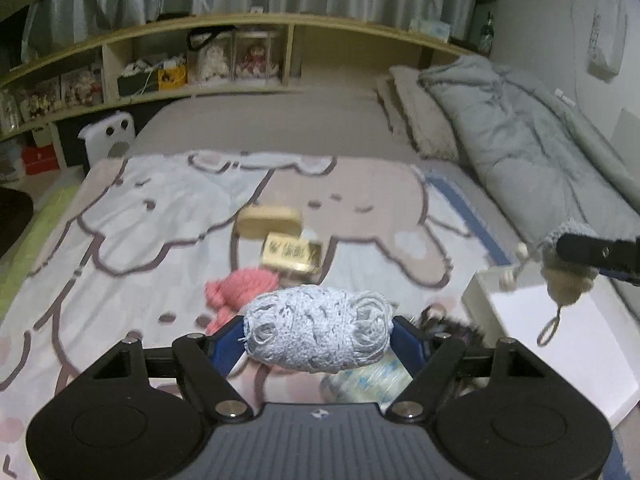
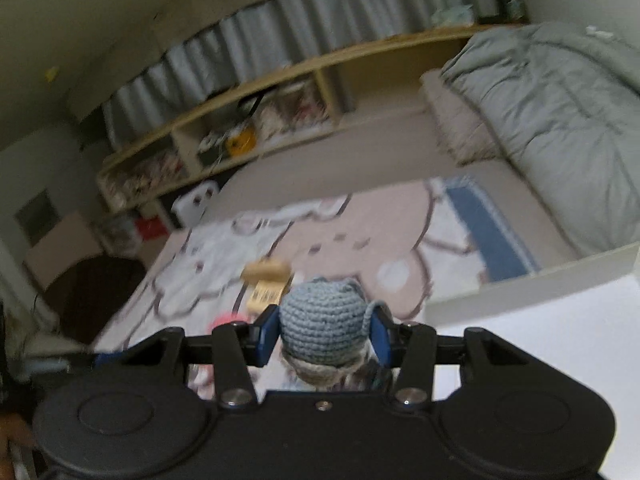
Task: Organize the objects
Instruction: 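Carry the white oval and grey ball into the white tray with both tools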
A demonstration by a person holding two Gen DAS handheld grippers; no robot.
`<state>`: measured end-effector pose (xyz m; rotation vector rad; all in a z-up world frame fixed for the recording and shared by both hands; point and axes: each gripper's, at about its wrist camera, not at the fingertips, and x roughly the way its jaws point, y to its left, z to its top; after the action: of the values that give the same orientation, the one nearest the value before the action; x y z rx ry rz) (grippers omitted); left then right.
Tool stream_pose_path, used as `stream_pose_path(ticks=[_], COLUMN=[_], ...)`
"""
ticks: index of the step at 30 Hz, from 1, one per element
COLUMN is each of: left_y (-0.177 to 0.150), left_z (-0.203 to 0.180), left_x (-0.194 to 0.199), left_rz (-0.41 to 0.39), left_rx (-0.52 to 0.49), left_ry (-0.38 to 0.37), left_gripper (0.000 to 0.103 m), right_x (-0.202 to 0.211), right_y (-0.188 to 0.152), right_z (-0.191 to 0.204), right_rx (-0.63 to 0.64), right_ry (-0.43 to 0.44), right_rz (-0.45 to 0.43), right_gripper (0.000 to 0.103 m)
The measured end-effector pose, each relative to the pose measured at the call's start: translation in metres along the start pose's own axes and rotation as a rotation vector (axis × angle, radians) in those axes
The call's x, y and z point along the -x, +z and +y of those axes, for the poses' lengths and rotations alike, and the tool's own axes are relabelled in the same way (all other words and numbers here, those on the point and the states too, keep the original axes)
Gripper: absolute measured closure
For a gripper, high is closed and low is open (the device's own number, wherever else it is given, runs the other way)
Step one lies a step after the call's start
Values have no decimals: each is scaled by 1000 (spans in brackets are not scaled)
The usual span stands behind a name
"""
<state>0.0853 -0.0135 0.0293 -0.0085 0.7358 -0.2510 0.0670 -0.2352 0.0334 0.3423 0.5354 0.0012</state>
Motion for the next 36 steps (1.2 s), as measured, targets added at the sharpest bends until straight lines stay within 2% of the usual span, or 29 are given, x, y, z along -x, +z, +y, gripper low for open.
stream_pose_path(ticks=[7, 15, 20, 28, 36], left_y=[25, 34, 26, 19, 10], left_z=[-48, -111, -144, -183, -213], left_x=[-8, -39, -68, -110, -135], left_rz=[-52, -65, -22, 97, 129], left_rx=[-29, -144, -170, -65, -65], left_ry=[-51, -128, -175, -211, -204], left_gripper=[26, 25, 25, 25, 26], right_x=[-6, -14, -19, -28, -40], right_y=[29, 24, 18, 10, 7], right_z=[-33, -87, -121, -156, -179], right_rx=[-70, -130, -174, -205, -198], right_ry=[-78, -177, -236, -305, -346], right_rz=[-42, -21, 5, 52, 108], right_gripper=[55, 55, 55, 55, 54])
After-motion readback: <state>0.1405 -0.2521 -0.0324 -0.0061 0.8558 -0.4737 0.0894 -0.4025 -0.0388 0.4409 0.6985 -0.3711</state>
